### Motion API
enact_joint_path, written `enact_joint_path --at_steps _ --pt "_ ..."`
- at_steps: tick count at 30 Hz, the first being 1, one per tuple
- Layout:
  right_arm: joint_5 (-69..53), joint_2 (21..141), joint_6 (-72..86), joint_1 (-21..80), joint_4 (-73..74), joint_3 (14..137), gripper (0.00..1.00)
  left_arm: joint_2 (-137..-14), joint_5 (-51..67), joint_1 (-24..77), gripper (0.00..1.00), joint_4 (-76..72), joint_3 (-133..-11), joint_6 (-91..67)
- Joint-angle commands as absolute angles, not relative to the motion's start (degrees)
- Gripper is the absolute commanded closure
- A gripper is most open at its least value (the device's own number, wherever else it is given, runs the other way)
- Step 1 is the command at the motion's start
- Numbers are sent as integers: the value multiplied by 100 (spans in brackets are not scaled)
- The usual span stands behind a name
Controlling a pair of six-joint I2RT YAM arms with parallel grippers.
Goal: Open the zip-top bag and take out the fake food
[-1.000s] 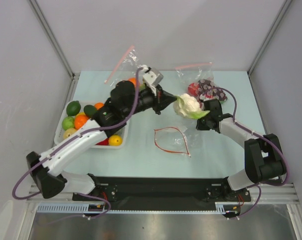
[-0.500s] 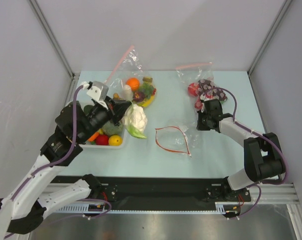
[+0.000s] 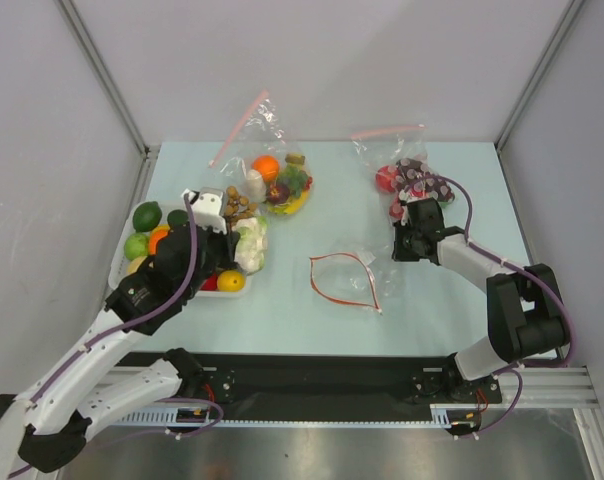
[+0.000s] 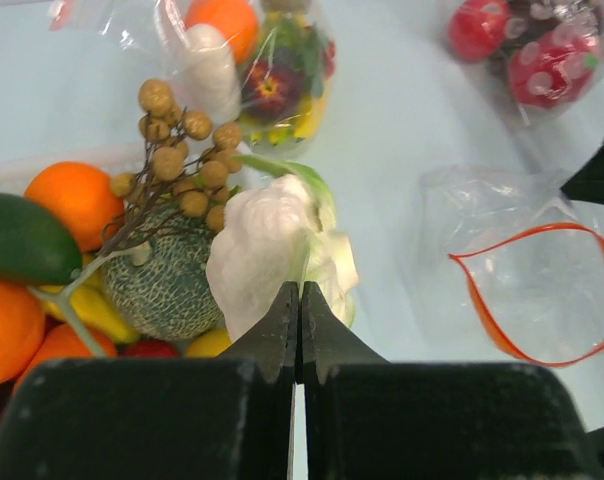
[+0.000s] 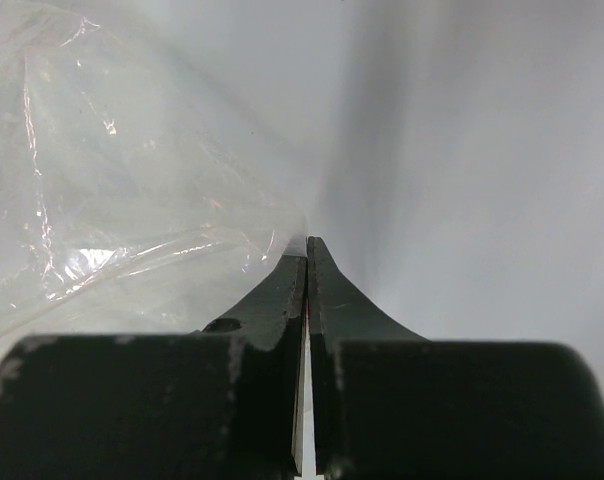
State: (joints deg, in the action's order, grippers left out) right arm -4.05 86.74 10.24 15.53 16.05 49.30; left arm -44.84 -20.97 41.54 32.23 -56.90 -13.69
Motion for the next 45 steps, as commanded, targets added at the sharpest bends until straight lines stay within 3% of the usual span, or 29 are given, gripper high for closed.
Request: enact_joint_path --at_steps 1,24,42,45 --pt "-466 8745 923 1617 1556 5150 100 -4394 -2593 4043 100 3164 -5634 -1555" --pt "-431 8991 905 1819 1608 5326 100 -3867 -2189 2857 100 3577 -5045 -1283" --pt "-369 9097 888 1881 1670 5388 100 -4253 -1793 1881 100 3393 -4570 -949" --pt "-352 9097 888 1881 1679 5405 100 -4254 -1749 1872 88 3366 -4623 -958"
